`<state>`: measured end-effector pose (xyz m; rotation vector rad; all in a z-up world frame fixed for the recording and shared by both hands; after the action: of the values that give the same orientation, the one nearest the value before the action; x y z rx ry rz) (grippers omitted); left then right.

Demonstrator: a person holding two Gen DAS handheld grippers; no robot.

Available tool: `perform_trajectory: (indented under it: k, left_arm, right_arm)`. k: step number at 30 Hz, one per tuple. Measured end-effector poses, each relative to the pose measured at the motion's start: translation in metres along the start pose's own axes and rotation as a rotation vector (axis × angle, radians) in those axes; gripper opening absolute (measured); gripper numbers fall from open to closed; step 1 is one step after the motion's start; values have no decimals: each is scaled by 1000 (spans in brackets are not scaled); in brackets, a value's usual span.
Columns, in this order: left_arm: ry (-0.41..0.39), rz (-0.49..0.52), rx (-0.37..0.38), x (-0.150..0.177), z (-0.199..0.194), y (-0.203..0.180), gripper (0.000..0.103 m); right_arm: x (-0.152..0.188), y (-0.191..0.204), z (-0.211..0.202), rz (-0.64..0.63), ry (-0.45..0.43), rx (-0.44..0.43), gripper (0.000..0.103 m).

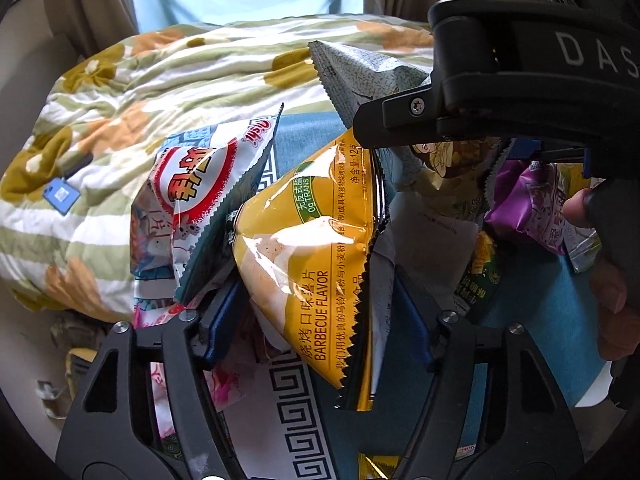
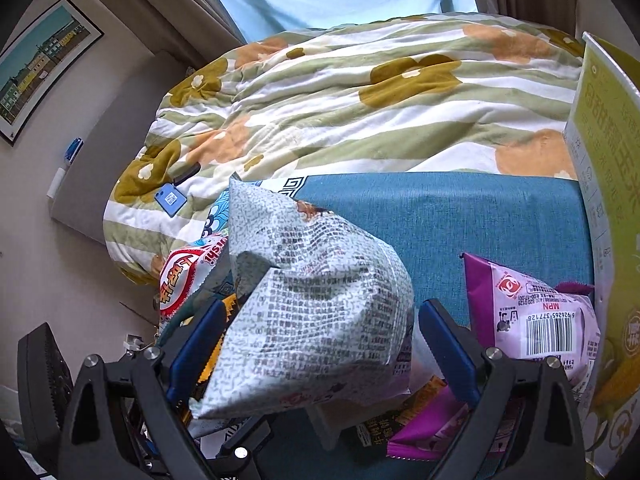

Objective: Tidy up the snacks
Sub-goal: 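Grasp the yellow barbecue chip bag with the left tool while the right tool grasps the grey patterned bag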

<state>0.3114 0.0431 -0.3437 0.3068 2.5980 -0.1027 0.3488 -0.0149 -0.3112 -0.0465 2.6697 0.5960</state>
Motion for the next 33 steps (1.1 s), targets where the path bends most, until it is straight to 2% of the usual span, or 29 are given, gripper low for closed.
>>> perform_trajectory:
  k: [1,6,17,25,33]
  left_arm:
    - [-1,2,0,-1,0,-1,56]
    - [-1,8,-9,1,-2,-4,51]
    - [-6,-7,10,2,-13,-5,47]
    - [-31,3,28,2,-30,-8,47]
    - [-83,32,47,-4,-64,-16,47]
  right_arm:
    - [-1,0,0,0,0,-2,96]
    - [-3,4,0,-3,9,-14,93]
    - [1,5,-8,21,10,-61,68]
    - [1,8,-30,45,-42,-82,64]
    - [4,10,-66,58,-116,-60,60]
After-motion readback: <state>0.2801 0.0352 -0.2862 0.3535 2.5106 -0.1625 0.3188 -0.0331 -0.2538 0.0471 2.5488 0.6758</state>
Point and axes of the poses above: each gripper's, at about its wrist camera, not at the fingertips, and z roughly the way its jaws point, y to its left, x to its underside, the point moved 10 cm from there along z, roughly the way its jaws point
